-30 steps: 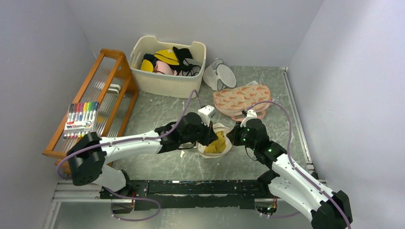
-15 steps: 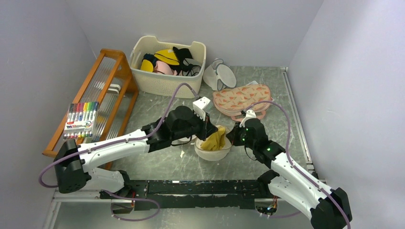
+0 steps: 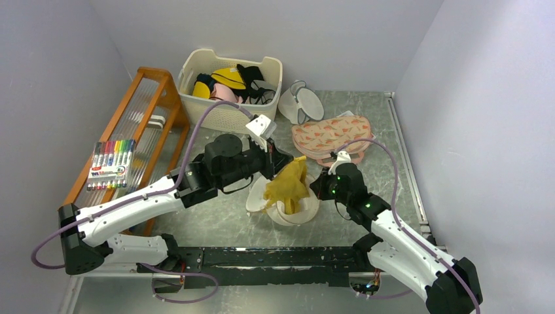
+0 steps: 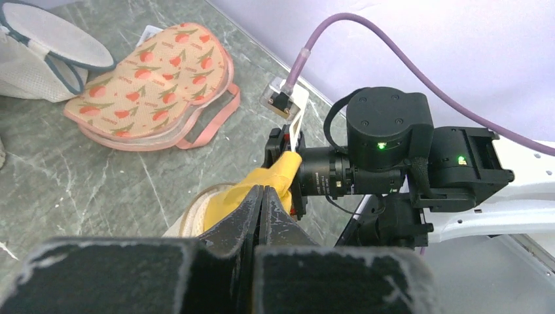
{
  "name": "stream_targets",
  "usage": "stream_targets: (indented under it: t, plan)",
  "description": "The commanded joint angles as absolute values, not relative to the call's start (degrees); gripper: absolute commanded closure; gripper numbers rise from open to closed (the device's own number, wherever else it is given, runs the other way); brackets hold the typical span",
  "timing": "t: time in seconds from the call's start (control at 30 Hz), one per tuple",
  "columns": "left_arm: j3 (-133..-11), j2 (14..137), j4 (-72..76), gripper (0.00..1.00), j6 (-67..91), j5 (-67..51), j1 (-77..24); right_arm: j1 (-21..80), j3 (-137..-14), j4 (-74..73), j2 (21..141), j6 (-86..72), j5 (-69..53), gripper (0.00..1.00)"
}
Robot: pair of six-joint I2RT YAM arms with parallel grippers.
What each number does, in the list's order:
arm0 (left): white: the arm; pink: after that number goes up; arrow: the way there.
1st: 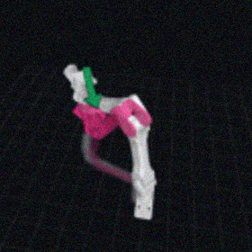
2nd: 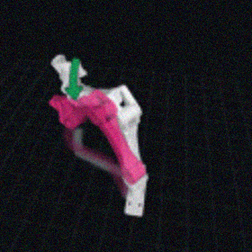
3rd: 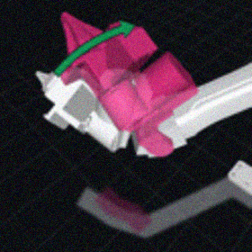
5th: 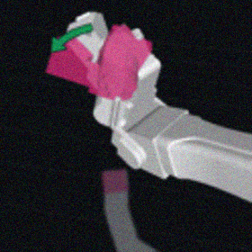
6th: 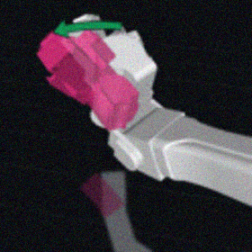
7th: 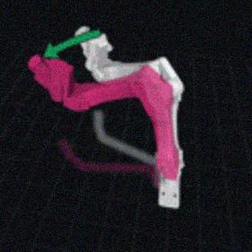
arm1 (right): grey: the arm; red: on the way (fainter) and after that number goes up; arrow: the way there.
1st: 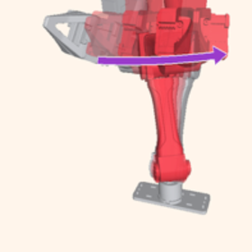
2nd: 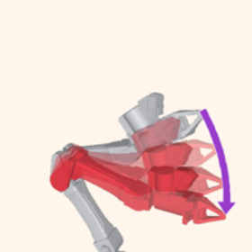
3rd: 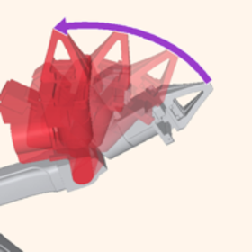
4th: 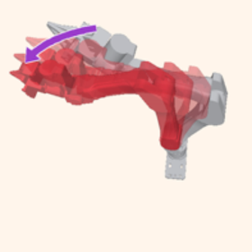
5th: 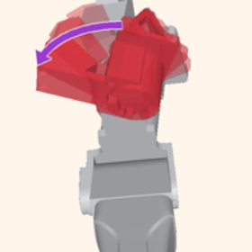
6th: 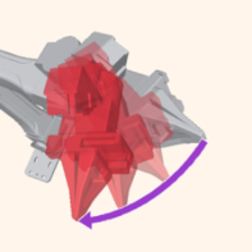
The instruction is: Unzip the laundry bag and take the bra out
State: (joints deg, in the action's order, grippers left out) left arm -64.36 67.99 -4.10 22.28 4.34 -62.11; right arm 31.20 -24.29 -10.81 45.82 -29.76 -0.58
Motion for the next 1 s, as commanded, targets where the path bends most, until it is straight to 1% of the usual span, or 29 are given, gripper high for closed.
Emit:
stream_targets:
  t: [0.0,0.47,0.63,0.8,0.97]
  plan:
    - [-67.46,66.8,-5.7,0.93,21.01,6.58,-62.42,31.38,-23.38,-9.86,44.74,-29.54,-0.18,0.98]
    - [-76.6,61.12,-11.5,0.93,16.32,11.87,-62.32,31.38,-22.87,-9.72,43.89,-29.45,-0.44,0.98]
    - [-80.75,59.49,-15.25,0.93,14.64,16.97,-62.34,31.38,-22.78,-9.53,43.48,-29.52,-0.58,0.98]
    - [-85.27,60.82,-21.28,0.93,12.25,24.72,-62.36,31.38,-22.61,-9.58,42.83,-29.43,-0.59,0.98]
    - [-91.08,65.03,-26.58,0.93,11.12,29.0,-62.31,31.38,-22.37,-9.45,41.89,-29.44,-0.79,0.98]
